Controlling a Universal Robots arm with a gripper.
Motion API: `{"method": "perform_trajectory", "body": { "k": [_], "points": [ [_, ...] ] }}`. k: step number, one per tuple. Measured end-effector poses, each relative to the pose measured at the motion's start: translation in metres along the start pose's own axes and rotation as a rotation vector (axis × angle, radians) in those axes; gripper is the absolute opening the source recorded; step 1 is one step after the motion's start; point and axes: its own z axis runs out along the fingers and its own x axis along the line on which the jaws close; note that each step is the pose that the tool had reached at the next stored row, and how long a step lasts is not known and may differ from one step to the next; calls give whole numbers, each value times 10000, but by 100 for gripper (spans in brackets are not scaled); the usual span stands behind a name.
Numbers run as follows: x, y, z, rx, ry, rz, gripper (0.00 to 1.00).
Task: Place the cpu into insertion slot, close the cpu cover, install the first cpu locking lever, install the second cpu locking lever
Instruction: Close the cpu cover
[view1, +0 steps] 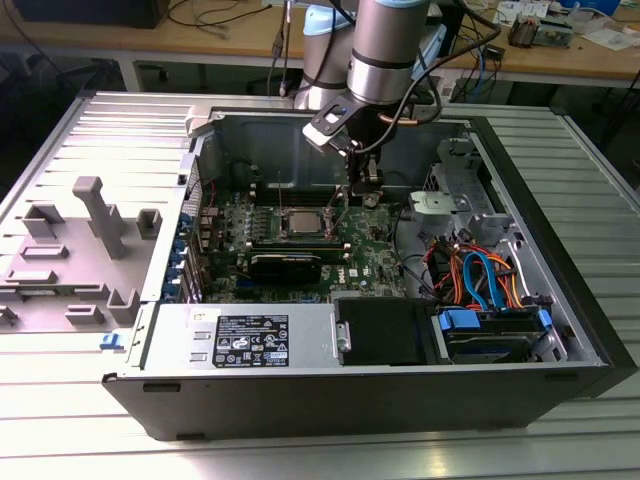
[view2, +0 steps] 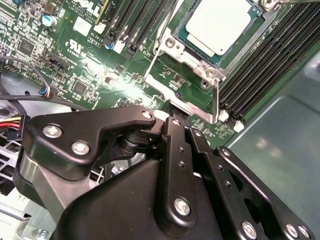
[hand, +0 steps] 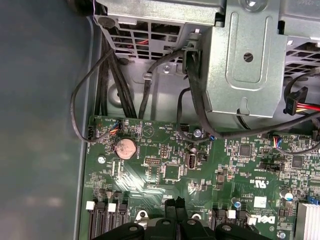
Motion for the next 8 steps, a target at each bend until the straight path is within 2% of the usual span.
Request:
{"method": "perform_trajectory", "body": {
  "k": [8],
  "points": [
    [3, -27, 1, 0, 1, 0, 11]
  ]
}}
